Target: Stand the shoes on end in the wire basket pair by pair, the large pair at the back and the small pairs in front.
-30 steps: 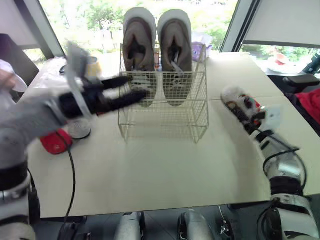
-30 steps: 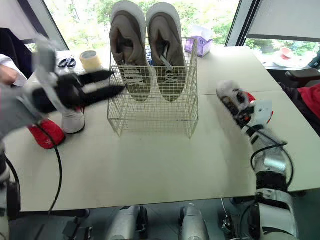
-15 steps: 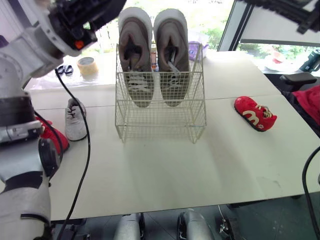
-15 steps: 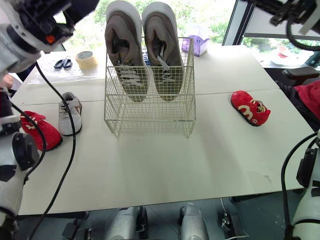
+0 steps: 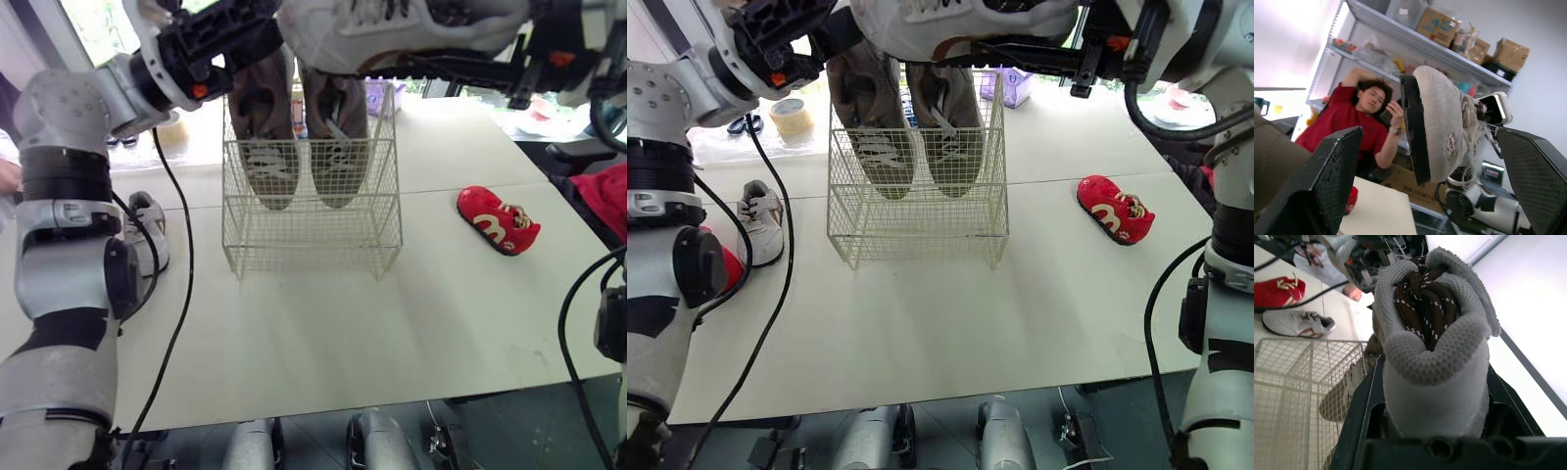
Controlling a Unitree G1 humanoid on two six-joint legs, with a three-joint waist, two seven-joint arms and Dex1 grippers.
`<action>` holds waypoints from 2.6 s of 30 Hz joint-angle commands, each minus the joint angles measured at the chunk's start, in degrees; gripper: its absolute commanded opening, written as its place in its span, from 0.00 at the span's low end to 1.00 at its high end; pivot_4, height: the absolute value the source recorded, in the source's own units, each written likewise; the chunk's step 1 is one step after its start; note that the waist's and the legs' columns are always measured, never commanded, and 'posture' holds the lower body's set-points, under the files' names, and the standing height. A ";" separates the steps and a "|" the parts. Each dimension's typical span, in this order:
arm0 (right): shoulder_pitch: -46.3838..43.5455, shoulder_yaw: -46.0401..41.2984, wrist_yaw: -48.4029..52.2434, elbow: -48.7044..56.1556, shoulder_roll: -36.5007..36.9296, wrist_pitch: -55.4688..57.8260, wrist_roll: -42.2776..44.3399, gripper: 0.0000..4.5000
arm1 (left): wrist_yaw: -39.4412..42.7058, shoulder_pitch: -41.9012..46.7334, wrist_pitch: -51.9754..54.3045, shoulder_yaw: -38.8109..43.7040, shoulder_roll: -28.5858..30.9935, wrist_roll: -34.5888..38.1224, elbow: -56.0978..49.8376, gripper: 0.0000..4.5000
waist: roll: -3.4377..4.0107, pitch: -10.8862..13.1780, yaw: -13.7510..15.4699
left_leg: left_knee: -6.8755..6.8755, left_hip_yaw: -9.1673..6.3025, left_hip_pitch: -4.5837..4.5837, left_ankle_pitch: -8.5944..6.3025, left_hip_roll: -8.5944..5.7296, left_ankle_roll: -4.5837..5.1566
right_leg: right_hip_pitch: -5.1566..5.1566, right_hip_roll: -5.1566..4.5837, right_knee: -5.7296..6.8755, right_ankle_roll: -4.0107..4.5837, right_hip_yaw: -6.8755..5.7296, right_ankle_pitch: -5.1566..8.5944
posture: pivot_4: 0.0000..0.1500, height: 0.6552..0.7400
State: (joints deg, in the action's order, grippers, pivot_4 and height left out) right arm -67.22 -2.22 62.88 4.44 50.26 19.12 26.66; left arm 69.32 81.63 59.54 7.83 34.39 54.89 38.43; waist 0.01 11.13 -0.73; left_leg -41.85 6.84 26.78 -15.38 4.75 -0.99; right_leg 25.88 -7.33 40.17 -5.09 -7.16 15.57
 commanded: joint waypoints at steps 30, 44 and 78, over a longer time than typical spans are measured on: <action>16.16 -17.26 -56.98 15.35 -48.67 13.01 50.42 0.99 | -43.83 -18.97 -7.60 24.60 -25.79 21.22 -38.11 0.06 | -0.04 -0.02 0.13 | -0.04 -0.11 -0.21 -0.01 -0.02 0.04 | -0.27 -0.02 0.06 0.02 0.06 -0.03 | 1.00 0.29; 14.17 -12.30 -51.83 11.31 -45.53 10.88 46.26 0.99 | -49.05 -25.80 -12.49 16.86 -29.14 25.03 -44.18 0.06 | -0.07 -0.04 0.00 | -0.05 -0.16 -0.21 -0.06 -0.02 0.12 | -0.31 0.00 0.01 0.02 -0.01 -0.03 | 1.00 0.29; 1.31 -7.36 -13.93 -9.47 -12.09 12.84 29.86 0.35 | -54.33 -39.65 -8.42 5.69 -3.21 12.03 -63.25 0.82 | -0.07 0.00 0.12 | 0.09 -0.18 -0.17 -0.22 -0.02 0.38 | -0.31 0.00 -0.21 0.03 -0.05 -0.02 | 1.00 0.29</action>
State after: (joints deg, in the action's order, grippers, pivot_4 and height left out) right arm -64.45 -11.52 40.17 -2.10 35.68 33.04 60.82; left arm 16.02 41.38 50.36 12.85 29.28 67.73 -20.93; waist -0.06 11.13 -0.60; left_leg -41.73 6.68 26.58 -15.61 4.73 -0.61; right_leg 25.55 -7.33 39.94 -5.05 -7.21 15.55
